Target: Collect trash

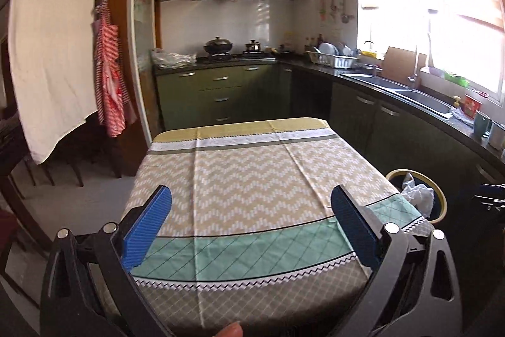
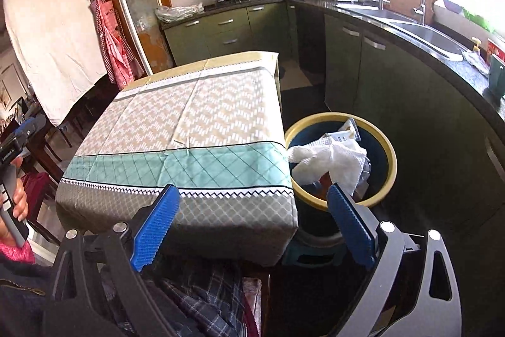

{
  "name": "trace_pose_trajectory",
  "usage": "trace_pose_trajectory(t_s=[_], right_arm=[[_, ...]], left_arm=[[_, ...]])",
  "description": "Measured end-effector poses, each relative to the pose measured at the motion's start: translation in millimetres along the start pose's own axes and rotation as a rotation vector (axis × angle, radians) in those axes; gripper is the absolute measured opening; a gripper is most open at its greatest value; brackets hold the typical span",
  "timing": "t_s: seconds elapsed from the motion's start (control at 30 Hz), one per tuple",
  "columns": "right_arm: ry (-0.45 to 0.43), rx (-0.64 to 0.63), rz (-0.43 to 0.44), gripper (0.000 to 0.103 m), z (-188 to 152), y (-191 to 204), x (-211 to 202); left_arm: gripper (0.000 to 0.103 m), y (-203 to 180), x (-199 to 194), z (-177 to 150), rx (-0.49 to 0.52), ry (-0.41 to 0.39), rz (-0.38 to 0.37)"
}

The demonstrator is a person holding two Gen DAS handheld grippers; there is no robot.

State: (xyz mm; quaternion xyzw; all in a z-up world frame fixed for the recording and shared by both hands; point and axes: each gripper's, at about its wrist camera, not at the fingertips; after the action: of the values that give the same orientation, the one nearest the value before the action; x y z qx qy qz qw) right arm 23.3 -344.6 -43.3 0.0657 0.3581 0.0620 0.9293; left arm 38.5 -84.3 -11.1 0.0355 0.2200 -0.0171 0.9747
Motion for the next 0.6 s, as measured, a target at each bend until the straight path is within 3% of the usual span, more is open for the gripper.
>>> trace_pose_trajectory(t_s=[0.17,0.3,0.47,0.6], right_arm=[[-0.081,-0.027,0.019,0.096,1,24,-21],[-0.151,-0.069,-0.037,0.098,5,44,-45],[-0.210,-0.106,-0.052,0.098,10,63,-66],[-0.241,-0.117,-0.070,0.098,10,70,-76]], left_arm=[[0.096,28,-19,-17,-0.007,0.007,0.090],[0.096,38,-33,-21,-0.007,-0.031,0.155],[0.096,44,-45,-16,-0.028,-0.051,0.109],[0.096,44,-57,-12,-0.013,-0.079,0.125]])
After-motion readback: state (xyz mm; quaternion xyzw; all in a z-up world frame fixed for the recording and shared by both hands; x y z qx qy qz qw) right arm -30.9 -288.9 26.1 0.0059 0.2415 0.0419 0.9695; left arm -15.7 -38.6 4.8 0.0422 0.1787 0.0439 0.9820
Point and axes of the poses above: each gripper's, at about its wrist camera, not at the fingertips, and x roughly the way its jaws point, y to its left, z to its top, and after that the axes turned 2 degrees about -y, right-handed
